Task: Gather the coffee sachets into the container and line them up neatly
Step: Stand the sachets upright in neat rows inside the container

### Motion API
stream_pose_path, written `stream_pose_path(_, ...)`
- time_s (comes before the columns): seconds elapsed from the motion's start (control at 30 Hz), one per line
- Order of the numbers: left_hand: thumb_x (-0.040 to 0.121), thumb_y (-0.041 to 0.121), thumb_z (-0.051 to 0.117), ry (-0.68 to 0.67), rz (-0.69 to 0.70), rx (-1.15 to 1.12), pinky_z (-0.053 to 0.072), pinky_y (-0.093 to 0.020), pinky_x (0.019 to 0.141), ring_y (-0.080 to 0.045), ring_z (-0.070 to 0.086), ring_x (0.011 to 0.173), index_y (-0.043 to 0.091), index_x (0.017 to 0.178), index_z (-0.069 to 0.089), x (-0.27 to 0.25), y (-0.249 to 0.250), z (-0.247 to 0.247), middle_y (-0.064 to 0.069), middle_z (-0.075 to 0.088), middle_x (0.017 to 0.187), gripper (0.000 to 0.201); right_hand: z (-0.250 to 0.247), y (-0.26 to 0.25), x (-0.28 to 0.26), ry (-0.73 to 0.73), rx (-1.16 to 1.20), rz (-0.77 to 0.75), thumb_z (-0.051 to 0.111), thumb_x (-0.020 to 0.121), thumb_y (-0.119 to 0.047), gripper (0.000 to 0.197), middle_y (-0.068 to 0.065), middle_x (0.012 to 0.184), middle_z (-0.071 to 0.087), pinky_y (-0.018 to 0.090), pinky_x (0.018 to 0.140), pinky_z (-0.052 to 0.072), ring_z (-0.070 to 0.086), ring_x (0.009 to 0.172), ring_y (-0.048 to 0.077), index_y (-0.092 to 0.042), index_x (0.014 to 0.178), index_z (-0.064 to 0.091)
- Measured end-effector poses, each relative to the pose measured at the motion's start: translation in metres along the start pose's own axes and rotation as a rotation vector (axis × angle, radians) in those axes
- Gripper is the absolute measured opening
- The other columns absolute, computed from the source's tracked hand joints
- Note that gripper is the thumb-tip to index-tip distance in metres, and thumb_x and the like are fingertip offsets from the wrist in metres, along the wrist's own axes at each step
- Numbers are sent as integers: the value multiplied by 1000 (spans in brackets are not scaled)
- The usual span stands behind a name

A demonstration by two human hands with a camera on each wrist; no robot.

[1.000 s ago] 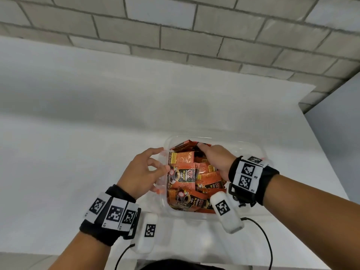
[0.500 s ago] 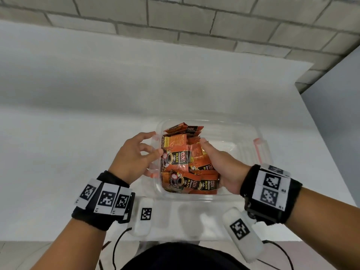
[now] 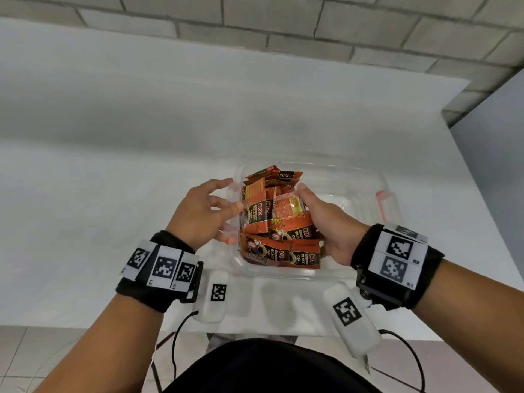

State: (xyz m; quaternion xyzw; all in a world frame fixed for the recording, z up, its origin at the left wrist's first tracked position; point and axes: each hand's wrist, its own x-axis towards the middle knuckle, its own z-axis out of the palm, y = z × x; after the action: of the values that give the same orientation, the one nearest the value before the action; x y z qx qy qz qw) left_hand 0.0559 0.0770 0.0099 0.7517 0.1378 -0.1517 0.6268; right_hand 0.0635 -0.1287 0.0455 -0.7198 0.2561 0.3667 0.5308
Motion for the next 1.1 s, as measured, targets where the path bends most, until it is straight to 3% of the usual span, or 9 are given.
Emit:
stream_pose_path(0.1, 86, 16, 69, 6, -3, 4, 57, -34, 50, -21, 69, 57, 23, 132, 51, 0, -1, 0, -11, 65, 98, 50, -17, -3, -14, 106, -82, -98, 33, 91, -65, 61, -1, 144, 42, 52, 103, 39, 42, 131, 26, -29, 140, 40)
stream_pose_path(0.23, 86, 17, 69, 5, -4, 3, 55, -32, 49, -22, 69, 58, 24, 131, 51, 0, -1, 0, -10, 66, 96, 49, -37, 2, -28, 61, -234, -296, 58, 90, -35, 29, -6, 120, 56, 41, 94, 49, 56, 109, 15, -32, 119, 54)
stream_pose_path(0.3, 86, 17, 69, 4, -3, 1, 55, -31, 48, -21, 69, 57, 24, 130, 52, 0, -1, 0, -9, 66, 94, 48, -40, 8, -32, -73, -388, -358, 72, 80, -25, 52, -9, 115, 55, 34, 89, 52, 60, 101, 10, -36, 125, 48)
stream_pose_path(0.37, 86, 16, 69, 5, -6, -7, 54, -30, 47, -20, 68, 55, 23, 130, 52, 0, 0, 0, -8, 66, 92, 48, -34, 14, -35, -169, -530, -402, 79, 74, -18, 76, -13, 117, 52, 16, 78, 50, 60, 93, 1, -39, 134, 38)
stream_pose_path(0.47, 85, 16, 69, 6, -8, -4, 56, -33, 49, -21, 68, 55, 23, 132, 51, 0, 0, 0, -9, 65, 93, 50, -25, 20, -23, -72, -633, -477, 78, 75, -10, 86, -21, 104, 48, 4, 61, 43, 58, 79, -4, -37, 140, 30)
stream_pose_path(0.6, 85, 17, 70, -1, -4, -3, 59, -40, 54, -22, 69, 57, 23, 132, 51, 1, 0, -1, -9, 67, 90, 50, -20, 21, -16, 62, -581, -529, 74, 78, -5, 85, -10, 95, 52, 12, 59, 49, 59, 75, 8, -35, 142, 27)
stream_pose_path(0.73, 86, 17, 69, 0, -2, -2, 59, -39, 55, -23, 69, 58, 23, 131, 51, 0, -1, -1, -8, 66, 91, 50, -18, 23, -13, 11, -450, -488, 77, 75, -4, 107, -5, 100, 57, 18, 70, 49, 60, 80, 9, -38, 148, 6)
stream_pose_path(0.9, 85, 19, 70, 1, 2, 17, 58, -35, 53, -23, 70, 59, 24, 131, 51, 0, -1, 0, -9, 67, 97, 50, -19, 24, -11, -78, -490, -500, 77, 76, -11, 65, -2, 107, 63, 38, 90, 53, 64, 96, 14, -34, 125, 42)
stream_pose_path(1.1, 85, 21, 70, 5, 3, 17, 56, -33, 50, -23, 70, 60, 25, 132, 51, 1, -3, -1, -10, 67, 96, 51, -15, 29, -13, -175, -603, -540, 75, 80, -20, 53, -9, 116, 64, 29, 95, 50, 62, 104, 6, -25, 125, 48)
